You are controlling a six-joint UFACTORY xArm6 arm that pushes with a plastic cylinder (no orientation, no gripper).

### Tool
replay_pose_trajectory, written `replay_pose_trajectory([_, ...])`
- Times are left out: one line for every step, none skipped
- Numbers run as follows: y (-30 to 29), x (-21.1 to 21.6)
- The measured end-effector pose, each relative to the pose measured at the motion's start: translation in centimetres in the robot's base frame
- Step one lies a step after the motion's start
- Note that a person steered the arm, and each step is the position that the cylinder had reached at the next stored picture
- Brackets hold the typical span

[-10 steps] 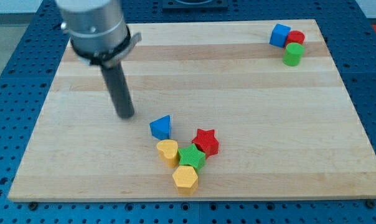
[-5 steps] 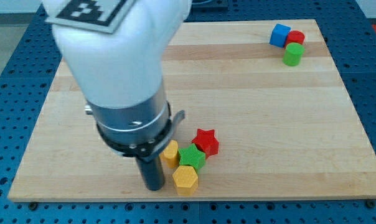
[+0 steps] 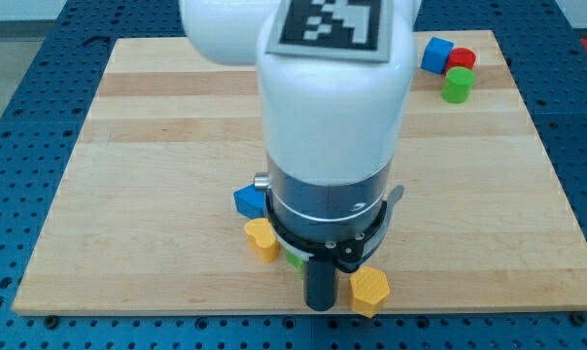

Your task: Move the yellow hexagon towards bottom right

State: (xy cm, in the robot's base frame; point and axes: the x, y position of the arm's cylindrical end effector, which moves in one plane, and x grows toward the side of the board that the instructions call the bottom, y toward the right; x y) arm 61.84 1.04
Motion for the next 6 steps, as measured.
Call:
replay_pose_trajectory([0.0, 0.0])
replay_pose_trajectory([2.4, 0.0])
replay_pose_trajectory([6.8, 0.0])
replay_pose_trajectory([7.7, 0.0])
replay_pose_trajectory([8.7, 0.0])
replay_pose_trajectory([12.0, -0.6])
